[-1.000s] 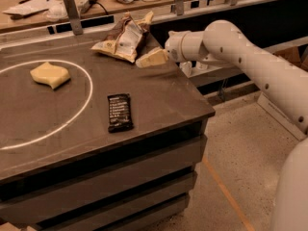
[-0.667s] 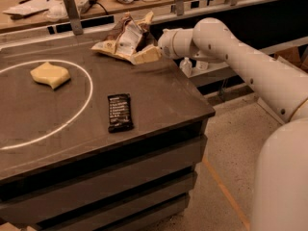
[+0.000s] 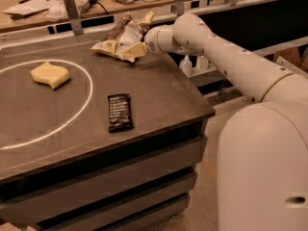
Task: Move brown chip bag near sponge
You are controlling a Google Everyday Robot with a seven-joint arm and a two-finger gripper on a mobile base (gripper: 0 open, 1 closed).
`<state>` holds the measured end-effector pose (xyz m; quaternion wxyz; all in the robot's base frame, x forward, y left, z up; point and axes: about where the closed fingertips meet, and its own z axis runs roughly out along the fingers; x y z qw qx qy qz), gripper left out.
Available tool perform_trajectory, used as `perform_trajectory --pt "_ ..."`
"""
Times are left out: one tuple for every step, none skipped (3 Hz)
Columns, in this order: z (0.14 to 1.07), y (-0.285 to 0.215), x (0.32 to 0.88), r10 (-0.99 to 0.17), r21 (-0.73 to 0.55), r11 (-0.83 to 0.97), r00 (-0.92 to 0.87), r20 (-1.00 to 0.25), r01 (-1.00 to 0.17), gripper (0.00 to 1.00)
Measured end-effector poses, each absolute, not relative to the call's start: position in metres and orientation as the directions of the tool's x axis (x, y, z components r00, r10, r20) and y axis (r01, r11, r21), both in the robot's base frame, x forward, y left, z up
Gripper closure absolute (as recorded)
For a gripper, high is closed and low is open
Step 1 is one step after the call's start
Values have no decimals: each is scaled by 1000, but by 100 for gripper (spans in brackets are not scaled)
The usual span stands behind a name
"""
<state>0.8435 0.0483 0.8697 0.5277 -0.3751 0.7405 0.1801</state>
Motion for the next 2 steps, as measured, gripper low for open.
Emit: perform_trajectory --pt "860 64 852 -357 -100 659 -193 -914 -746 13" --pt "850 75 857 -354 -74 657 -220 -909 -750 36"
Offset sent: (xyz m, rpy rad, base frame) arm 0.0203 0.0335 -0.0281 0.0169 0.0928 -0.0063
